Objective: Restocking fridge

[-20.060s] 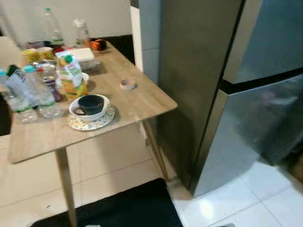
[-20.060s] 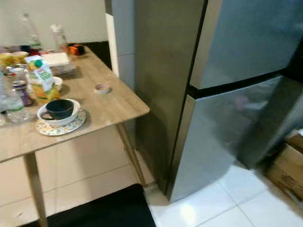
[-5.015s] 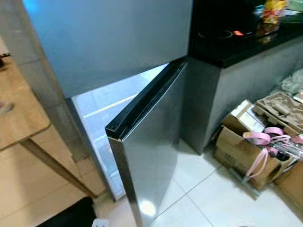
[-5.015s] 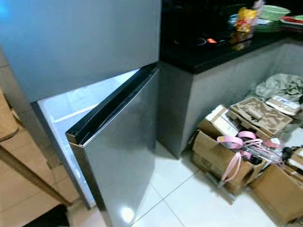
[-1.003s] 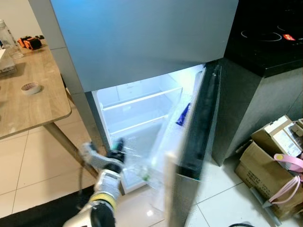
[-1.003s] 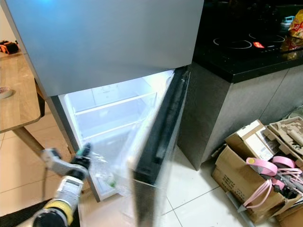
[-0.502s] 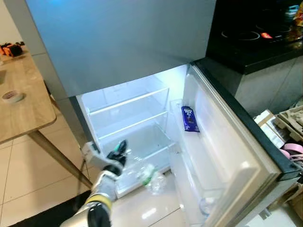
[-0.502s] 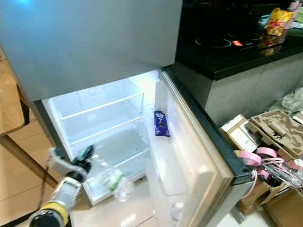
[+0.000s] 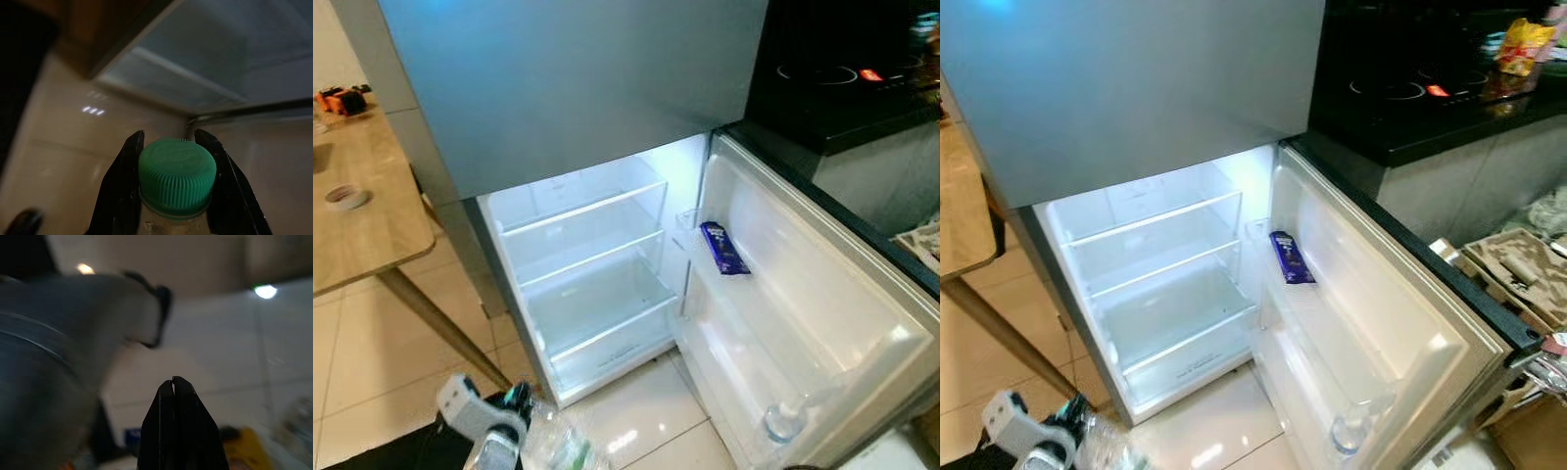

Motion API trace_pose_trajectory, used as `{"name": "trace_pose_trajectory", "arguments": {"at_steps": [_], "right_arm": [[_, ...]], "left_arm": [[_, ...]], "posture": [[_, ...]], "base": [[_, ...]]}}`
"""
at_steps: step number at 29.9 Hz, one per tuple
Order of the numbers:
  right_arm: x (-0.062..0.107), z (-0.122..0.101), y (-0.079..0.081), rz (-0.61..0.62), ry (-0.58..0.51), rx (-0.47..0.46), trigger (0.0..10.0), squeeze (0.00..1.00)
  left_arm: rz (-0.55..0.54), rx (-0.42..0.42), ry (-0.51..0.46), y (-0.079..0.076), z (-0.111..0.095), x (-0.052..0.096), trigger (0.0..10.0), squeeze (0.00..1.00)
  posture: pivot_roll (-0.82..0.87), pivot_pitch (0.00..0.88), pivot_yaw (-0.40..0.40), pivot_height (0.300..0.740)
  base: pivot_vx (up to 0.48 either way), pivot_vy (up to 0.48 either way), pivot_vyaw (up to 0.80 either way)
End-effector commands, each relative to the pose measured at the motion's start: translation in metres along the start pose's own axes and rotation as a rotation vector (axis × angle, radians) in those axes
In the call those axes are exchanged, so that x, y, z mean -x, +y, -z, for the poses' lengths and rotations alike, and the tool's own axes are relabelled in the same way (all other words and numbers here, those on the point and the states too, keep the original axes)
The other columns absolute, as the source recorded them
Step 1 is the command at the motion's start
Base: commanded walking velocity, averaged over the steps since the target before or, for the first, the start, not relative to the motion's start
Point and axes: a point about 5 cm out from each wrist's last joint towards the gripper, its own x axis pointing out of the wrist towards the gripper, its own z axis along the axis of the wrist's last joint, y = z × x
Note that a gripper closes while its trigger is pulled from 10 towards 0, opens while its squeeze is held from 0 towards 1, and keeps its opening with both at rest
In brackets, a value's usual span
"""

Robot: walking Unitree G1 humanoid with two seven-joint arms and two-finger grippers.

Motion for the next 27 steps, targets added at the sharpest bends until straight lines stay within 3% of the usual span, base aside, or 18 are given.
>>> {"name": "trace_pose_trajectory", "arguments": {"at_steps": [1,6,11,20,27], "right_arm": [[0.000,-0.011,-0.001,-0.012,-0.053,-0.002,10.0,0.00],[0.000,-0.025,-0.003,0.017,-0.097,0.023,10.0,0.00],[0.002,-0.022,-0.012,0.124,-0.040,0.065,10.0,0.00],[0.003,0.003,-0.012,0.139,0.042,0.053,10.0,0.00],[0.004,0.007,-0.012,0.142,0.061,0.055,10.0,0.00]], "left_arm": [[-0.045,-0.042,0.014,0.010,0.000,0.003,10.0,0.00],[-0.119,-0.117,0.101,0.027,0.018,0.014,10.0,0.00],[-0.204,-0.163,0.166,0.043,0.032,0.026,10.0,0.00],[-0.230,-0.178,0.181,0.049,0.037,0.031,10.0,0.00],[-0.231,-0.191,0.177,0.048,0.036,0.030,10.0,0.00]], "posture": [[-0.13,0.000,0.027,0.740],[-0.13,0.000,0.025,0.740],[-0.13,0.000,0.027,0.740],[-0.13,0.000,0.025,0.740],[-0.13,0.000,0.026,0.740]], "base": [[0.000,0.000,0.00],[0.000,0.000,0.00],[0.000,0.000,0.00],[0.000,0.000,-0.68],[0.000,0.000,-0.76]]}}
